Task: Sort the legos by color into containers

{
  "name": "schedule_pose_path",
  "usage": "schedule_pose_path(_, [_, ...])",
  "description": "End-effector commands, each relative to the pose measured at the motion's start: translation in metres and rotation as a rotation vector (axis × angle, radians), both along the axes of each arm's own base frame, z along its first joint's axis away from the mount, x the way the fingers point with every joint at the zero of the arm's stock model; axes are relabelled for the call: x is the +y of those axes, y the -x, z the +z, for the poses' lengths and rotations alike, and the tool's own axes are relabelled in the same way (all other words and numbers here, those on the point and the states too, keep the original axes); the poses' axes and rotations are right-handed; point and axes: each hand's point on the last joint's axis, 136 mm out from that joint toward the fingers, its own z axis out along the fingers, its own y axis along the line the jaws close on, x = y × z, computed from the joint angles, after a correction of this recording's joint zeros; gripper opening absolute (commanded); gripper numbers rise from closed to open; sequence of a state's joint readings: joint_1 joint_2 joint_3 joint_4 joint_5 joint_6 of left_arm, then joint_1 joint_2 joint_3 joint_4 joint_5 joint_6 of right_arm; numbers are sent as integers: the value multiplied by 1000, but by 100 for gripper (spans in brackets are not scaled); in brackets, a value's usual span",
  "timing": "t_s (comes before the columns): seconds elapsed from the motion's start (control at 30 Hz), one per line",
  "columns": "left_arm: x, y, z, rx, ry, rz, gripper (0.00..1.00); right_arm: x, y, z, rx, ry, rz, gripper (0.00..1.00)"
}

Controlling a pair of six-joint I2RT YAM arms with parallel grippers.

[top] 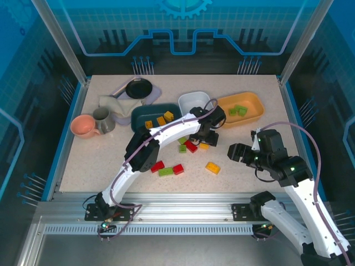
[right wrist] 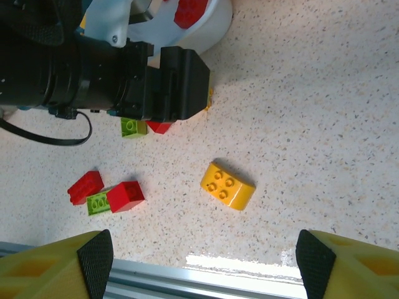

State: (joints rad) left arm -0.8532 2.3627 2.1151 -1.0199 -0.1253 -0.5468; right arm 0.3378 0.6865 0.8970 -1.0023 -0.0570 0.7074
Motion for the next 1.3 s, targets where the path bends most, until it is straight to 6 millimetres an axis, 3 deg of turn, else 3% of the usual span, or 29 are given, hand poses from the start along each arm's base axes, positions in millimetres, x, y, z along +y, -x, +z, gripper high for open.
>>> schedule_pose_path(0.0, [2,-1,-7,2,-45,-30,75,3,8,-6,42,-14,16,80])
schedule_pose_path(0.3, [-2,-1,-28,20,-57,-35,61,5,7,-9,60,-12,25,80])
schedule_pose_path(0.4, [-4,-4,-28,11,-54,-34,46,5,7,-9,64,-8,31,80])
schedule_pose_path(0.5, [-7,-7,-11,-31,-38,-35,32,6,5,-7,59,-2,44,79])
schedule_pose_path(0.7, [3,-2,64,-108,58,24,31,11,2,-4,38,4,90,78])
schedule_pose_path(0.8, [26,0,100,-131,108,88,31,16,-3,-1,18,1,125,78])
schedule_pose_path(0.93, [82,-18,125,-153,135,226,31,28,-15,0,2,-4,181,77])
schedule_pose_path(1.1, [164,-62,119,-165,137,420,32,61,-34,1,-24,-5,291,77])
schedule_pose_path(1.27, [215,-105,94,-156,103,547,34,107,-57,1,-45,2,410,78])
